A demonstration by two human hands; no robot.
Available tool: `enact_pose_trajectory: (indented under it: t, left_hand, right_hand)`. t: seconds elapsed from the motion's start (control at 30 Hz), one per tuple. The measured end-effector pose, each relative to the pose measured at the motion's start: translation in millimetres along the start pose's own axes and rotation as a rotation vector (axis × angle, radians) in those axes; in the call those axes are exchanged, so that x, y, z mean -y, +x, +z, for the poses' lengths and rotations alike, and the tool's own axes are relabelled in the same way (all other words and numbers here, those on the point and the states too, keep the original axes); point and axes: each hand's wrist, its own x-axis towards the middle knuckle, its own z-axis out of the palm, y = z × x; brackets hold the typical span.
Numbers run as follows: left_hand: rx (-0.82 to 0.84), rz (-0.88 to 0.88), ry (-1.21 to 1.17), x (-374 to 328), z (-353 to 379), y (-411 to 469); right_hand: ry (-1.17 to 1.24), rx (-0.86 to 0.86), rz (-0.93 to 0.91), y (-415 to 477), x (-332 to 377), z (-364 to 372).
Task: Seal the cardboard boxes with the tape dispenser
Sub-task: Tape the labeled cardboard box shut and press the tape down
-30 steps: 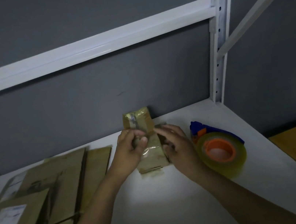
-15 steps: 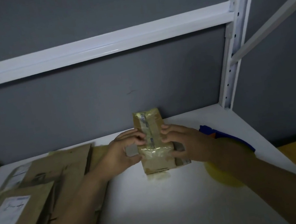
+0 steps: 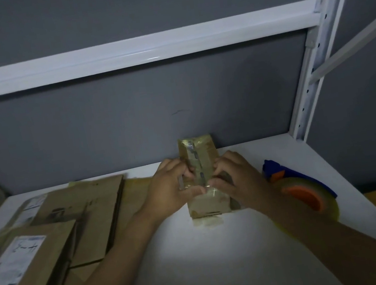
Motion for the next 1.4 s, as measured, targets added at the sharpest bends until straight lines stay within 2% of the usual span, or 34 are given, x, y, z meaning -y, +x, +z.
enact_pose_trajectory:
  t: [0.13, 0.2, 0.37, 0.43, 0.5, 0.6, 0.67, 0.73, 0.8, 0.87, 0.97, 1.07, 1.2, 1.27, 1.3, 1.4]
  left_hand:
    - [-0.053, 0.056, 0.033, 3.8, 10.1, -6.5]
    - [-0.032, 0.069, 0.023, 7.1, 9.4, -8.7]
    - [0.075, 0.120, -0.113, 16.8, -4.8, -11.3]
    - [0.085, 0.175, -0.113, 14.8, -11.7, -12.5]
    - [0.087, 0.152, -0.151, 7.0, -21.9, -10.5]
    - [0.098, 0.058, -0.001, 7.1, -29.0, 0.8]
    - [0.216, -0.118, 0.137, 11.1, -29.5, 6.0]
    - [0.323, -0.278, 0.197, 7.3, -30.2, 5.4]
    - [0.302, -0.290, 0.326, -4.3, -31.0, -2.3]
    - [0.251, -0.186, 0.564, -18.2, -28.6, -12.1]
    - [0.211, -0.101, 0.713, -34.6, -19.6, -24.3]
    - [0.287, -0.001, 0.640, -37.7, -14.0, -23.9]
    - [0.493, -0.171, 0.516, -32.5, -17.9, -12.6]
    - [0.503, -0.244, 0.470, -34.3, -20.0, -8.9]
    - [0.500, -0.276, 0.449, -35.6, -21.2, -8.0]
    - [0.484, -0.373, 0.425, -37.2, -23.6, -6.1]
  right_hand:
    - [-0.045, -0.164, -0.031, -14.8, -0.2, 21.2]
    - [-0.068, -0.176, -0.108, -19.9, -2.1, 21.6]
    - [0.135, 0.045, -0.057, -20.8, -8.6, 5.9]
    - [0.193, 0.057, -0.028, -22.6, -12.2, -2.1]
    - [0.275, 0.087, -0.014, -23.4, -17.5, -9.2]
    - [0.463, 0.193, 0.022, -21.1, -16.0, -24.1]
    - [0.361, 0.225, 0.039, -15.0, -10.4, -34.3]
    - [0.102, 0.197, 0.049, -6.7, -5.4, -43.1]
    - [-0.272, -0.009, -0.077, -0.5, -4.3, -49.7]
    - [-0.461, 0.057, 0.006, -2.4, 2.1, -52.8]
    - [-0.418, 0.192, 0.027, -7.4, 10.9, -37.8]
    - [-0.450, 0.302, -0.054, -10.6, 19.3, -18.3]
    - [-0.417, 0.233, -0.039, -10.4, 18.1, -16.4]
    - [-0.423, 0.274, 0.009, -14.2, 18.4, -18.1]
    - [-0.378, 0.302, 0.102, -15.7, 20.6, -18.9]
    - [-0.041, 0.180, 0.441, -14.0, 27.3, -16.9]
